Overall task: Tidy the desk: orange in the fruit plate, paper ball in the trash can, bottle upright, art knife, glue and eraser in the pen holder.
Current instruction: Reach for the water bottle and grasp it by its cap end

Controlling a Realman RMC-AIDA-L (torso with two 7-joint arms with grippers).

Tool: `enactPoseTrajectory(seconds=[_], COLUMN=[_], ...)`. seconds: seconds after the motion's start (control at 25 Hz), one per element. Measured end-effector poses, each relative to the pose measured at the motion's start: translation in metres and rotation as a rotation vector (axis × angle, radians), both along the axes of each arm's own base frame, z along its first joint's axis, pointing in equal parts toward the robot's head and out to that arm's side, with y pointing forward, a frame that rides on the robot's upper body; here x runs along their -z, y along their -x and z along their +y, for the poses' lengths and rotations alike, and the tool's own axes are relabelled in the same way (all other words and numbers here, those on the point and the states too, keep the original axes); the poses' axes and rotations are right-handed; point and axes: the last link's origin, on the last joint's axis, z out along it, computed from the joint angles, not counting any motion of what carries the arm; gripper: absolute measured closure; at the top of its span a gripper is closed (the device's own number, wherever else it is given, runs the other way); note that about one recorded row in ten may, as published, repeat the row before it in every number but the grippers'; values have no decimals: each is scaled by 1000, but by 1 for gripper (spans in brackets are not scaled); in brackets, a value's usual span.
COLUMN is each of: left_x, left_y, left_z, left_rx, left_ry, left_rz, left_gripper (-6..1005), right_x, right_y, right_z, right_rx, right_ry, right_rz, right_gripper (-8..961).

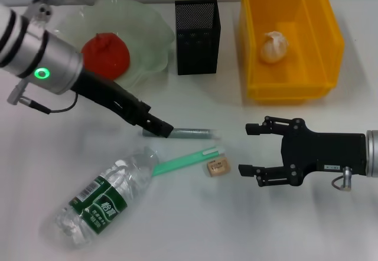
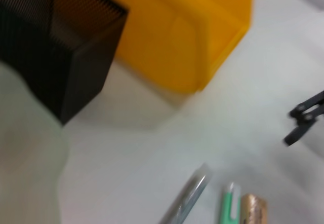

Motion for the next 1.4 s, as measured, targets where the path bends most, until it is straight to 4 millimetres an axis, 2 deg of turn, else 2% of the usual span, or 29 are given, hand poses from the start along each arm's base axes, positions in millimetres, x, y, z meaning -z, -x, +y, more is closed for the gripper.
enactPoseTrajectory(seconds=[0.16, 0.28, 0.68, 1.4], left_x=[10, 14, 38, 43], left_y=[-12, -14, -7, -2], left_z=[2, 2, -7, -12], left_rx=[-74, -85, -59, -23], left_ry=[19, 24, 42, 58], left_rz=[81, 111, 264, 305], left_gripper=[164, 169, 201, 242], right_x=[0, -1, -1, 0], right_y=[1, 2, 2, 3], right_z=[2, 2, 3, 3], right_rx=[-4, -6, -8, -1], right_ry=[-2, -3, -6, -5], right_rz=[0, -1, 0, 6], right_gripper=[121, 121, 120, 121])
